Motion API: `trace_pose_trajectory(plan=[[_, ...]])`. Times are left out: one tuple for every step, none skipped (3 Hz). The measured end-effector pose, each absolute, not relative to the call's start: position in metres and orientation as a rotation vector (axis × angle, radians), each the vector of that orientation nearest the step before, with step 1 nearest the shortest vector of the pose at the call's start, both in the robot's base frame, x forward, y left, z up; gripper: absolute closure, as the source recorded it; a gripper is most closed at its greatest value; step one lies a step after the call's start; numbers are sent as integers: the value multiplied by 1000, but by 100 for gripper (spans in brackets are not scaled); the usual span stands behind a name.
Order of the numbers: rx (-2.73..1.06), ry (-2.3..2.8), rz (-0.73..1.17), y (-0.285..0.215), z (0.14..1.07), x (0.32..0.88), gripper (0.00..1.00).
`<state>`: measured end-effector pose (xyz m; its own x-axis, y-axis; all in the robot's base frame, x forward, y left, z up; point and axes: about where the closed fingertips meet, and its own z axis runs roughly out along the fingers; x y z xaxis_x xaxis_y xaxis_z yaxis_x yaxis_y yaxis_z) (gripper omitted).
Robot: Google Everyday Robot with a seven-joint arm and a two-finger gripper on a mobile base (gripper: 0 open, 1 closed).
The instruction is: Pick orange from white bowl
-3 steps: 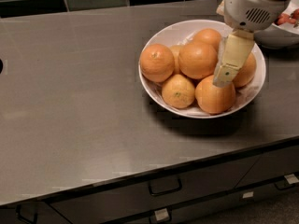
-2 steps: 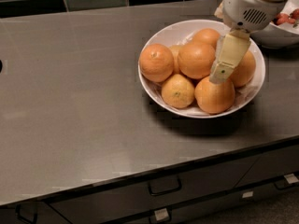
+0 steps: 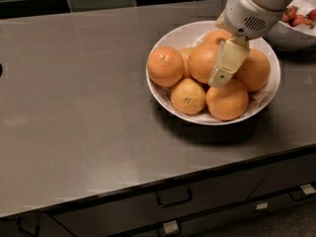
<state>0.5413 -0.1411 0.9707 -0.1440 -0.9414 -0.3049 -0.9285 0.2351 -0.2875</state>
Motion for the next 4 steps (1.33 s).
trace_pose_trajectory(plan=[[-1715, 2098, -42, -141, 971, 541, 0], [-1716, 2093, -43, -138, 970, 542, 0], [-1693, 2090, -46, -132, 969, 543, 19], [-1653, 2094, -63, -128, 971, 541, 25]])
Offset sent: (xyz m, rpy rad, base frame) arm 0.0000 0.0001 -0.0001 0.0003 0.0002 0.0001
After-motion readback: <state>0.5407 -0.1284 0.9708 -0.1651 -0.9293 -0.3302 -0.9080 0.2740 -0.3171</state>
